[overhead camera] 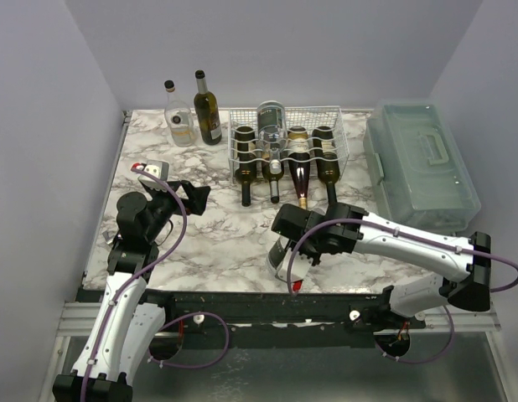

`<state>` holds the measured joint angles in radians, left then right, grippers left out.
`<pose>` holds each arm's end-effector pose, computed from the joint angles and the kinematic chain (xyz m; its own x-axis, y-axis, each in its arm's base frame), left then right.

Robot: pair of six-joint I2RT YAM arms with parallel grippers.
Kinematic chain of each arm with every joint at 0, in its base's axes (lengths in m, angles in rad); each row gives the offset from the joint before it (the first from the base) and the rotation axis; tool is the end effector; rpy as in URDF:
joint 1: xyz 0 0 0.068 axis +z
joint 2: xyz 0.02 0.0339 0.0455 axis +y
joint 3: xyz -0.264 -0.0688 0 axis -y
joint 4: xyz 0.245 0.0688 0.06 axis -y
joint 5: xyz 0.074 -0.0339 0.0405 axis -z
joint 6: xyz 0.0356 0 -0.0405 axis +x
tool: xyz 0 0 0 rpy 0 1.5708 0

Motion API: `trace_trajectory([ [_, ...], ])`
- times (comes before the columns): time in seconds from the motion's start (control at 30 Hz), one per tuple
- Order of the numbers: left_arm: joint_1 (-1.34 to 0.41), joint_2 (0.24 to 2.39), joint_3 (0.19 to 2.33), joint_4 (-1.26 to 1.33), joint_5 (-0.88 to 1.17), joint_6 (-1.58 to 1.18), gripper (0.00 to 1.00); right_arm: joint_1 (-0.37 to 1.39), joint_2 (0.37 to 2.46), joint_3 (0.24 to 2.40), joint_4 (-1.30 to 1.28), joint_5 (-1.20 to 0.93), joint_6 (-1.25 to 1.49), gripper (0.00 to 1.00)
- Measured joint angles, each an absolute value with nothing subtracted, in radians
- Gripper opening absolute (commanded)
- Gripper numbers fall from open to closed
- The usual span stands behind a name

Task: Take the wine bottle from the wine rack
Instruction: Place the wine bottle at the center of the board.

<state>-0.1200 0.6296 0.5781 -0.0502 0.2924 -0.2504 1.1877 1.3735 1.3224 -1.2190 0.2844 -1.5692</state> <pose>0.1595 -0.0296 0.3053 -0.1966 -0.2153 -0.9566 0.3619 0.8908 -0.2749 0.1020 0.2263 0.3165 0.8586 -0.4373 0.2675 -0.3584 -0.8852 -0.2966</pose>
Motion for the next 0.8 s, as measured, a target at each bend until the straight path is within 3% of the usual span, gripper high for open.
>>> trace_trajectory([
  [0.23, -0.120, 0.631, 0.581, -0.050, 0.306, -0.251, 0.99, 1.258, 1.424, 1.302, -1.142, 0.482, -1.572, 0.00],
  [0.47, -0.120, 0.630, 0.582, -0.050, 0.311, -0.254, 0.99, 1.299, 1.457, 1.280, -1.089, 0.527, -1.572, 0.02],
  [0.8, -0.120, 0.627, 0.582, -0.050, 0.322, -0.258, 0.99, 1.321, 1.480, 1.245, -1.077, 0.556, -1.573, 0.21],
])
